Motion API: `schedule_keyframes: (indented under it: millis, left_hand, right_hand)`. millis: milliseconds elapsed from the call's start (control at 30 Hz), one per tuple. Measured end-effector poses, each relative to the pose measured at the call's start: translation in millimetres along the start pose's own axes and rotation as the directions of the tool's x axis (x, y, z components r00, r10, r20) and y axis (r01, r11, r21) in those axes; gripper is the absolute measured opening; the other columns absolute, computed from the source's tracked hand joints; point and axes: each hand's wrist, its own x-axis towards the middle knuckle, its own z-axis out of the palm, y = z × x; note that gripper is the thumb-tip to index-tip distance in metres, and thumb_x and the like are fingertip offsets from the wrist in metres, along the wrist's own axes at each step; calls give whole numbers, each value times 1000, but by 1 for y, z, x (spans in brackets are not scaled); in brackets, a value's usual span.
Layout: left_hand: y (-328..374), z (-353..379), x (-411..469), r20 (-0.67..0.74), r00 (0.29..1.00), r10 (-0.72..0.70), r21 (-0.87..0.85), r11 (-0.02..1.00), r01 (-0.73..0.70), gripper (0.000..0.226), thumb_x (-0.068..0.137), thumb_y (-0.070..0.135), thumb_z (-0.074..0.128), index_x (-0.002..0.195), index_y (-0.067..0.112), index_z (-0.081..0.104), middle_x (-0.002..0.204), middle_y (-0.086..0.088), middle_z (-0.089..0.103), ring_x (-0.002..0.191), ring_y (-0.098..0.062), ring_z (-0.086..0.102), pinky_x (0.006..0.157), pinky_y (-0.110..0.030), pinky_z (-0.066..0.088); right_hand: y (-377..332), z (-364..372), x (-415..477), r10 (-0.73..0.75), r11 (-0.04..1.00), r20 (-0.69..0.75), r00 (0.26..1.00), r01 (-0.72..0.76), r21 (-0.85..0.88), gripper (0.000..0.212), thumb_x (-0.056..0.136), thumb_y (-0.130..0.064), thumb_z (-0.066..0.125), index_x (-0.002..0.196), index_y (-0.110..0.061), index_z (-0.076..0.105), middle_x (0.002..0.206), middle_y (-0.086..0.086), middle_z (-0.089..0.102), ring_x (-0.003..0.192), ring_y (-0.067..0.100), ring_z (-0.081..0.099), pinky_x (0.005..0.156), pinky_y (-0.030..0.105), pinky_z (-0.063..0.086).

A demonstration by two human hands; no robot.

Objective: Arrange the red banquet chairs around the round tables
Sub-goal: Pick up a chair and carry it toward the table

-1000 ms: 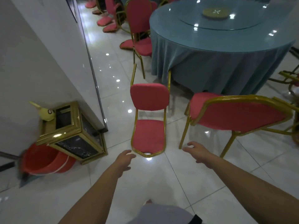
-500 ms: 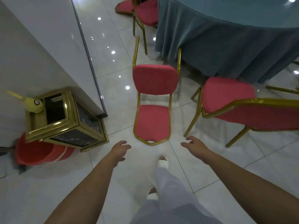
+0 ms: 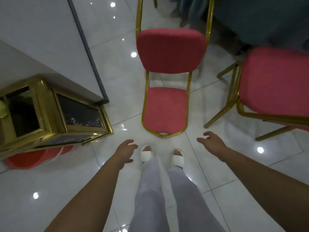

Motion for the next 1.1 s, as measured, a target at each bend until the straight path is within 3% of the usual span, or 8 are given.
schedule_keyframes:
  millis: [233,433,533,667,833,900,967,1100]
  left_hand:
    - [9,19,179,28,999,30,173,984,-34,44,92,9,61,134,17,52,90,-3,56,79,-18,54,79,-36,49]
    - [4,53,367,-13,990,141,337,933,-129,65,90,29,65,148,26,37,144,-11,47,108,-23,53,82,-29,39]
    - [2,65,444,10,974,228,310,925,-219,90,81,33,76,153,31,23,155,-8,33,135,-27,41,94,-33,40]
    - [-3,76,520,-28,937,348,229,915,-333,114,71,45,84,155,36,7,161,-3,20,145,-27,25,112,-49,34]
    - [-21,91,571,19,831,556,109,825,-554,61,94,47,59,144,53,26,131,37,48,114,16,51,96,-28,46]
    - [-29,92,583,7,806,592,73,803,-591,56,96,45,57,143,56,28,130,39,49,115,18,50,90,-16,45]
    - [-33,93,591,-9,785,619,73,783,-617,57,96,42,58,144,55,29,131,39,49,117,17,49,85,-6,44]
    - [-24,92,578,12,824,567,108,818,-565,56,96,37,58,140,58,31,125,39,53,111,17,53,91,-22,47]
  right_hand:
    - [11,62,141,-9,1000,-45,999,10,17,65,89,-41,68,144,-18,42,144,13,45,115,25,51,92,36,42]
    - [36,123,307,0,998,-65,998,-4,-67,86,85,-43,73,153,-17,26,152,17,33,133,33,42,98,39,40]
    - [39,142,382,-60,998,-119,991,61,7,102,79,-40,79,156,-19,16,151,16,32,133,36,41,95,42,42]
    - [43,161,456,-159,967,-189,969,191,168,118,67,-45,86,155,-32,8,149,11,38,131,35,46,100,53,48]
    - [65,185,510,-256,872,-289,923,349,344,98,66,-44,88,140,-48,23,127,-19,57,110,8,63,84,35,57]
    - [76,191,521,-275,838,-323,905,391,380,97,63,-48,90,138,-49,29,121,-27,61,105,-1,64,78,22,55]
    - [82,195,528,-273,826,-360,892,409,388,101,62,-46,92,141,-48,30,121,-24,63,106,3,66,81,27,55]
    - [70,185,518,-205,853,-269,941,307,422,107,60,-34,94,142,-46,26,121,-16,60,112,14,63,85,38,54]
